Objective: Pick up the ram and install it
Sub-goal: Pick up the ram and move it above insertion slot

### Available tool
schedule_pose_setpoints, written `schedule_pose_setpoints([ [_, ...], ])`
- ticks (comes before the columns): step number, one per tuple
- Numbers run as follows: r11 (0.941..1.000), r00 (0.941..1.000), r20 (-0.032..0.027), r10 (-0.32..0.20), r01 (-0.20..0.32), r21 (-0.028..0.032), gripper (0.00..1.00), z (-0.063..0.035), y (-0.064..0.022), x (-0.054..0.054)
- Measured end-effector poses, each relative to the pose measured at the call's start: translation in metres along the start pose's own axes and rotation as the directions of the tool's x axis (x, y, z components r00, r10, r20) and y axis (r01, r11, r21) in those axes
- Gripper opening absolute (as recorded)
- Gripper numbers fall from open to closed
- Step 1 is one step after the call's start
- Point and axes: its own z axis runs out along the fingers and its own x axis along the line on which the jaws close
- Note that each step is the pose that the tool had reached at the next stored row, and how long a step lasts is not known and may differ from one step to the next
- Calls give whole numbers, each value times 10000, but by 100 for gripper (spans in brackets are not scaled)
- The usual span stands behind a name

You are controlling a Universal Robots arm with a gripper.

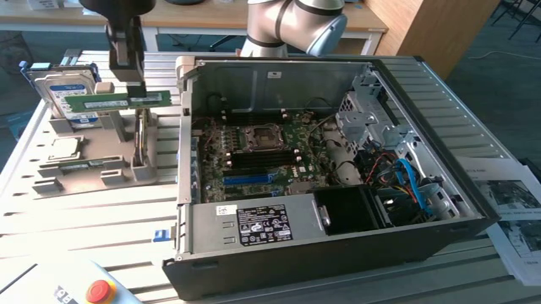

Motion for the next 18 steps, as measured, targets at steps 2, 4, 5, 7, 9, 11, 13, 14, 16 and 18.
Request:
schedule_pose_setpoints([
  [2, 10000, 10000, 0, -6, 6, -1, 12, -5, -56, 8],
  [4, 10000, 10000, -1, -12, 12, -1, 12, -9, -114, 15],
  [5, 10000, 10000, -1, -16, 16, -1, 12, -12, -146, 19],
  [7, 10000, 10000, -3, -26, 26, -1, 12, -16, -204, 26],
  [9, 10000, 10000, -2, -35, 35, -1, 12, -20, -260, 33],
  [11, 10000, 10000, -4, -44, 44, -1, 12, -25, -319, 41],
  [13, 10000, 10000, -3, -54, 54, -1, 12, -29, -376, 48],
  [14, 10000, 10000, -4, -59, 59, -1, 12, -32, -405, 51],
  [16, 10000, 10000, -5, -71, 71, -2, 12, -36, -463, 58],
  [18, 10000, 10000, -6, -81, 81, -2, 12, -41, -521, 65],
])
